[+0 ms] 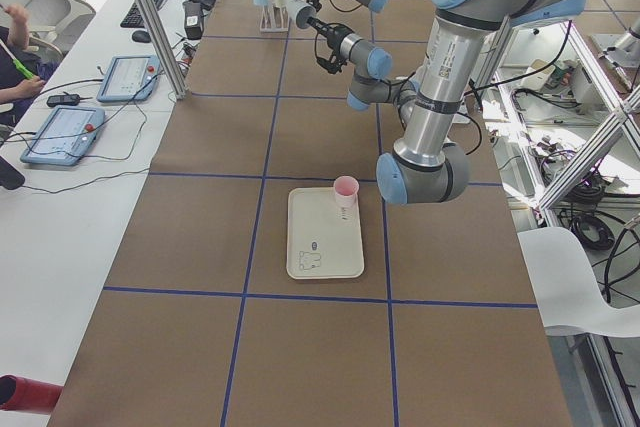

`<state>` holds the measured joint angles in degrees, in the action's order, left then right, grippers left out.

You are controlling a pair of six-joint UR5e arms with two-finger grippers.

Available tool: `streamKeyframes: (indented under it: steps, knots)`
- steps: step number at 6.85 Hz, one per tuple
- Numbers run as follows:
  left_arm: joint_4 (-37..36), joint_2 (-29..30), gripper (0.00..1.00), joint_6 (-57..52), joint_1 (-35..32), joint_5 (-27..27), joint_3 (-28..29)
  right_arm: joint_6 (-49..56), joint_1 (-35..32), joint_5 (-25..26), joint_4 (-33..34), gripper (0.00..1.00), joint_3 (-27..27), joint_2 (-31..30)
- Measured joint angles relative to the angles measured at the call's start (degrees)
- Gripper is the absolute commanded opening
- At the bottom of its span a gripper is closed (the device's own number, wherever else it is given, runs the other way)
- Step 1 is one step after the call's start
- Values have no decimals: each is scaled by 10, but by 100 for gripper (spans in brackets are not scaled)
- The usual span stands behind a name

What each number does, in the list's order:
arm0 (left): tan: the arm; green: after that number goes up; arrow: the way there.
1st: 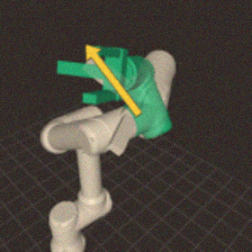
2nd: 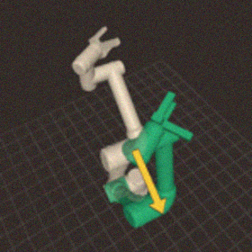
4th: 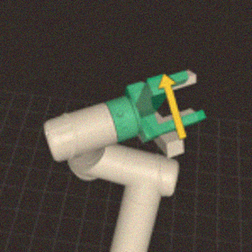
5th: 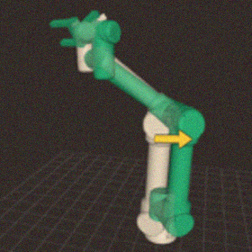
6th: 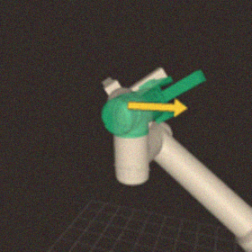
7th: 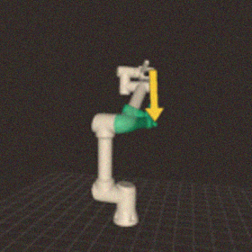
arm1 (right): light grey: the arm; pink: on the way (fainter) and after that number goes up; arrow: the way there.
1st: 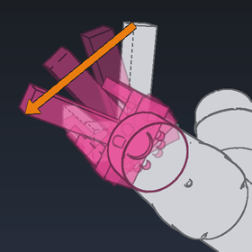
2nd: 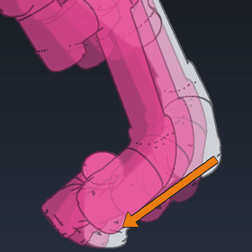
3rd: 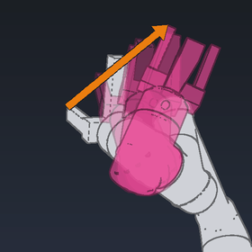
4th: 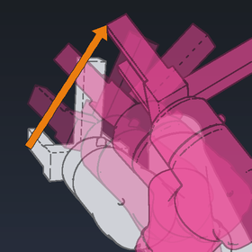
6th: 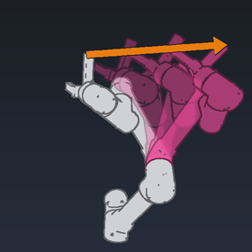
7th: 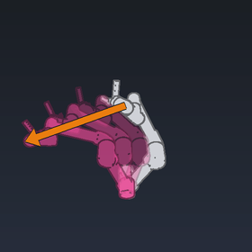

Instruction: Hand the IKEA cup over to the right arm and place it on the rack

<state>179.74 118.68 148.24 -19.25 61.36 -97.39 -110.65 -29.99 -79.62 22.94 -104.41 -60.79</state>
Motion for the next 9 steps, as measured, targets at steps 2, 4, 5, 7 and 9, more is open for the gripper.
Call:
streamKeyframes:
  steps: [2,4,5,7,9]
  knots:
    - [0,1,0,-1,3,0,0,0,1,1,0,100,0,0]
    - [0,4,0,-1,6,-1,-1,0,1,1,0,100,0,1]
    - [0,7,0,-2,7,-2,-1,0,1,1,0,99,0,1]
    - [0,9,0,-4,8,-3,-1,0,1,1,0,72,0,1]
    - [-1,9,23,-5,8,-2,-1,0,1,1,0,0,0,0]
